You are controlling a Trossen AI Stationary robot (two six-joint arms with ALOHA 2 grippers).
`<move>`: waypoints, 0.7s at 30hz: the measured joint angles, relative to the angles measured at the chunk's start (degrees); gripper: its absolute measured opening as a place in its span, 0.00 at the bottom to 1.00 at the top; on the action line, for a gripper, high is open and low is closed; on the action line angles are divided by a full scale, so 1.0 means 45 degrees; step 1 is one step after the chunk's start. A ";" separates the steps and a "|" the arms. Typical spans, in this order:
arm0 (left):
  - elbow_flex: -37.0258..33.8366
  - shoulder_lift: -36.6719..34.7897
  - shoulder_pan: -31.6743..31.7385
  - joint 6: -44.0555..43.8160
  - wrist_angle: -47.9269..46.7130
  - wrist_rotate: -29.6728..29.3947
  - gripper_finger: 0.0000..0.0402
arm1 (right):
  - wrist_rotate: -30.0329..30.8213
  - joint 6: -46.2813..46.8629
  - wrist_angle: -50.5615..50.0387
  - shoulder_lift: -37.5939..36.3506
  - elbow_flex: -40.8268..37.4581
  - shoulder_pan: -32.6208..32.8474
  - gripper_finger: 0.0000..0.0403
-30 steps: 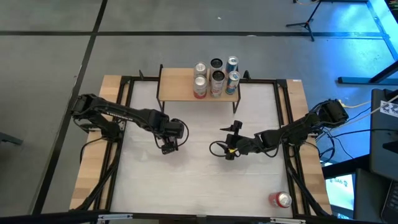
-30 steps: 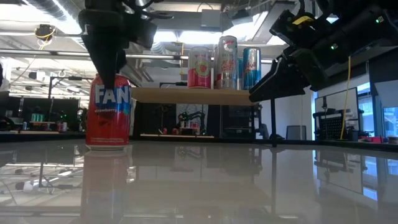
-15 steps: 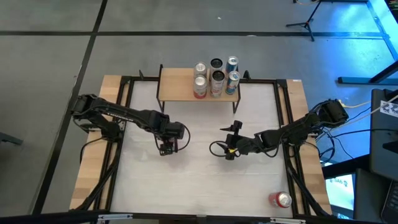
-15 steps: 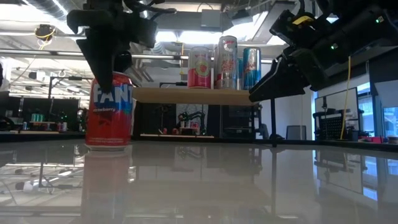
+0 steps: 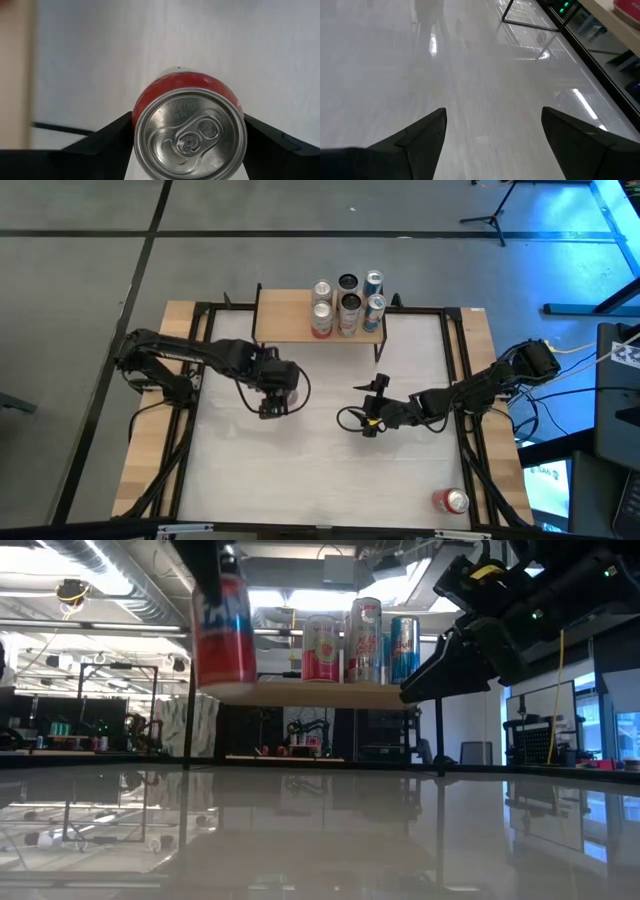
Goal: Place canned beverage on shelf
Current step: Put the left red soda can on the shelf
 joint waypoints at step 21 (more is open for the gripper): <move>0.4544 -0.0002 0.4588 0.6105 -0.0902 -0.0337 0.71 | -0.0729 0.0690 -0.0054 0.0000 0.0000 0.0000 0.80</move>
